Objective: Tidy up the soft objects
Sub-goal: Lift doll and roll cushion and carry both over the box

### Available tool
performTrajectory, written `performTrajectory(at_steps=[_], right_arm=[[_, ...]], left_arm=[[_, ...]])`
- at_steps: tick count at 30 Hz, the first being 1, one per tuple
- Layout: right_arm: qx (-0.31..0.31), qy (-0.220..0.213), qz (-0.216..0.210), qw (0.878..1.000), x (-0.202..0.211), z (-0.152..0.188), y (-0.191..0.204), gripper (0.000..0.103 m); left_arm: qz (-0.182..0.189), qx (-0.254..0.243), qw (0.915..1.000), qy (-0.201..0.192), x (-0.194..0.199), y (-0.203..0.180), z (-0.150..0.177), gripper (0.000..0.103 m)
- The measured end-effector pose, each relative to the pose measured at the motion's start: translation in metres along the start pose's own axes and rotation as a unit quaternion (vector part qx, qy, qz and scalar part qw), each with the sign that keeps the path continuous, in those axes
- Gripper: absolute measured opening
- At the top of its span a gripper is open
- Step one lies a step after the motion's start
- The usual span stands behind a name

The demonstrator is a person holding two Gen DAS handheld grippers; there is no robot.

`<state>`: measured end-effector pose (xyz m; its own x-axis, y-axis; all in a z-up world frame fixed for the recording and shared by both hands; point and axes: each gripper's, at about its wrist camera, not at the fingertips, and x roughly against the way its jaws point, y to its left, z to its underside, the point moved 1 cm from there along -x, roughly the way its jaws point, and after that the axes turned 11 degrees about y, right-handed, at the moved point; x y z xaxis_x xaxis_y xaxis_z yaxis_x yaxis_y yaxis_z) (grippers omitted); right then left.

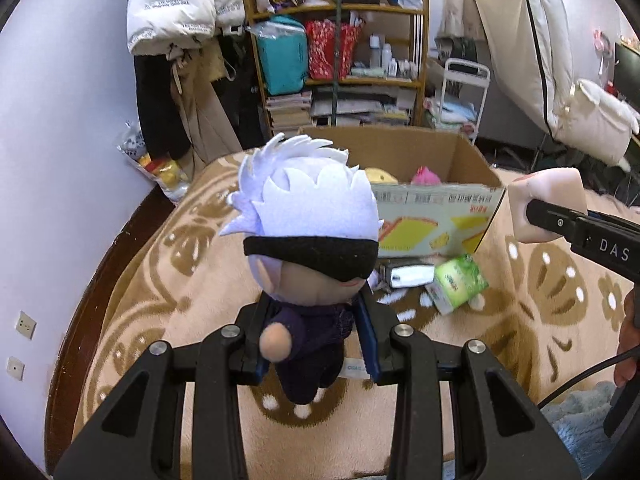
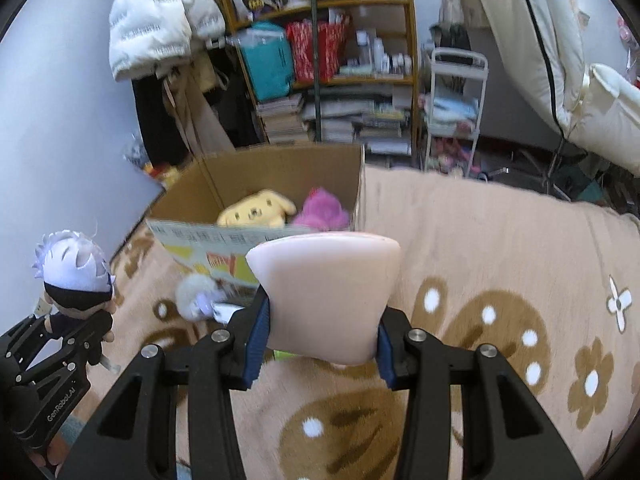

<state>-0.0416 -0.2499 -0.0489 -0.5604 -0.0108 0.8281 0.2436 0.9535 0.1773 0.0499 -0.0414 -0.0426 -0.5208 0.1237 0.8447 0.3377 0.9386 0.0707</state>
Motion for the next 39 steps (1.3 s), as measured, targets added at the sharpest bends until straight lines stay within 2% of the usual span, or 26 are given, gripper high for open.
performTrajectory(at_steps=[3,7,14,23,32,39], right_arm=[[0.005,-0.024,-0.003,1.000,0.008,-0.007,0.002,0.047],[0.019,-0.049,0.001,0.999,0.015,-0.019,0.006,0.047],[0.045,-0.070,0.008,0.997,0.016,-0.038,0.015,0.047],[0.084,-0.098,0.020,0.991,0.013,-0.066,0.023,0.047],[0.091,-0.121,0.017,0.988,0.001,-0.096,0.018,0.048],[0.099,-0.116,0.020,0.988,-0.017,-0.100,0.021,0.048]], left_arm=[[-0.003,0.003,0.9998,-0.018,0.008,0.003,-0.002,0.035],[-0.024,-0.004,0.9984,-0.051,0.019,0.004,-0.008,0.035],[-0.034,-0.029,0.9952,-0.088,0.025,0.001,-0.025,0.035],[-0.039,-0.023,0.9910,-0.126,0.027,-0.001,-0.067,0.035],[-0.026,0.009,0.9895,-0.142,0.023,0.017,-0.112,0.036],[-0.024,0.023,0.9903,-0.135,0.001,0.026,-0.126,0.036]])
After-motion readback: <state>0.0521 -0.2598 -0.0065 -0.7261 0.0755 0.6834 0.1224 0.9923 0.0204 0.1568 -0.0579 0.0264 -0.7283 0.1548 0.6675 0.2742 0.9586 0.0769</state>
